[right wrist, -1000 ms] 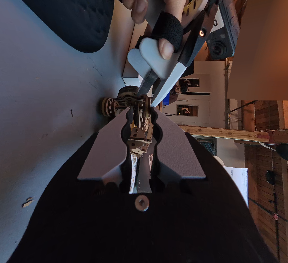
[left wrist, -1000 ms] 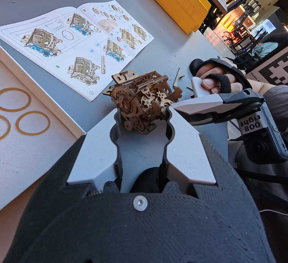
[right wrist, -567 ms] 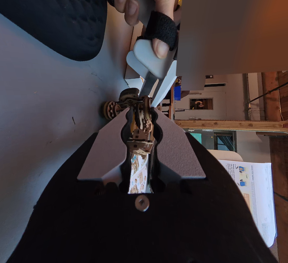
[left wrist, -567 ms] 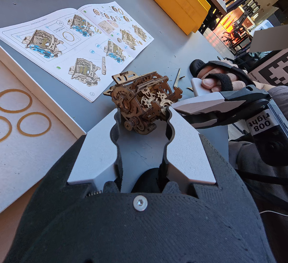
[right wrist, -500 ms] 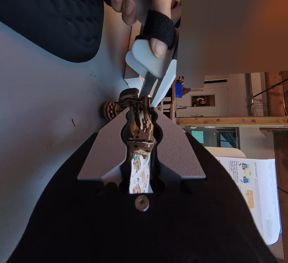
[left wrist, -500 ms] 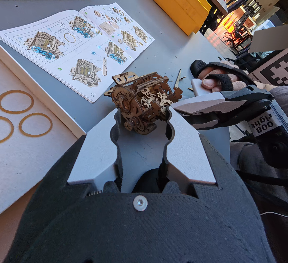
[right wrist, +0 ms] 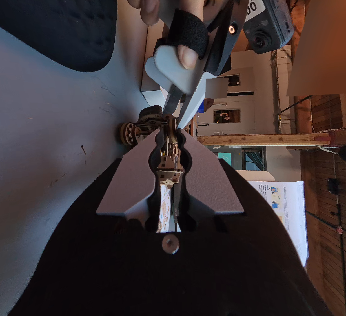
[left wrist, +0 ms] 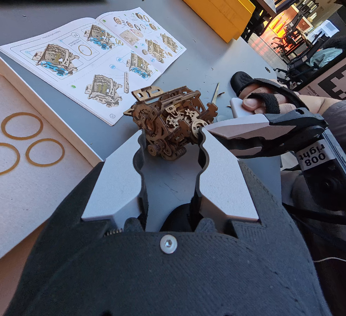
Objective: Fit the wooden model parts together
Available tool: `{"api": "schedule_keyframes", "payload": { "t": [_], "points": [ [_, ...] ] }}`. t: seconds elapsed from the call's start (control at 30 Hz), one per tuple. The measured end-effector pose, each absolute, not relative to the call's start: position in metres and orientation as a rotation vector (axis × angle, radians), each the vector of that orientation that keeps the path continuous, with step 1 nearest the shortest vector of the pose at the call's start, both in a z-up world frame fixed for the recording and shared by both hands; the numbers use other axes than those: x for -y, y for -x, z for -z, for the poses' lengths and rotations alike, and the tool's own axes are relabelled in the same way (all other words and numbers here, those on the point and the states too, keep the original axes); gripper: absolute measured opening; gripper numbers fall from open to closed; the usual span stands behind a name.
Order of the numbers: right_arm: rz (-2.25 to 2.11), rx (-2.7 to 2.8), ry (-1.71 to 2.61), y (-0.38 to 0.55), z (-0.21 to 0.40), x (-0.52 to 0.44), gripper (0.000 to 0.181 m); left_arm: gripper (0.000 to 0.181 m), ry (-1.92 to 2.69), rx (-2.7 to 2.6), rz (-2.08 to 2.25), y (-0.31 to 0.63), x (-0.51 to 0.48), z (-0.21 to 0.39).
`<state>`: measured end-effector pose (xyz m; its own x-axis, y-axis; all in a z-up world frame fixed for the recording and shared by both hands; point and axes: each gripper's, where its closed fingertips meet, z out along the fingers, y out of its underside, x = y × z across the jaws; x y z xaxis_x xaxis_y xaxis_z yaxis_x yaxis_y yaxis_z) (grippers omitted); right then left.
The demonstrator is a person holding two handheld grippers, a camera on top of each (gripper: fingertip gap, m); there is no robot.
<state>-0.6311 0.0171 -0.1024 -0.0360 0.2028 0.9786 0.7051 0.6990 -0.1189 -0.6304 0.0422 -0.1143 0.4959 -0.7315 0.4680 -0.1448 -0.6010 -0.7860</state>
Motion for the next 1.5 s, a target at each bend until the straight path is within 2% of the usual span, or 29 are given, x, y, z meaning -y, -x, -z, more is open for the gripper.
{"api": "schedule_keyframes", "payload": {
  "t": [1.0, 1.13, 1.5],
  "points": [
    [0.415, 1.622, 0.772, 0.632, 0.101, -0.018, 0.015, 0.052, 2.032, -0.713, 1.081, 0.64, -0.041, 0.106],
    [0.387, 1.641, 0.792, 0.632, 0.104, -0.016, 0.024, 0.052, 2.041, -0.713, 1.091, 0.638, -0.04, 0.11],
    [0.208, 1.623, 0.859, 0.631, 0.096, -0.01, 0.025, 0.052, 2.019, -0.69, 1.127, 0.641, -0.04, 0.103]
  ]
}}
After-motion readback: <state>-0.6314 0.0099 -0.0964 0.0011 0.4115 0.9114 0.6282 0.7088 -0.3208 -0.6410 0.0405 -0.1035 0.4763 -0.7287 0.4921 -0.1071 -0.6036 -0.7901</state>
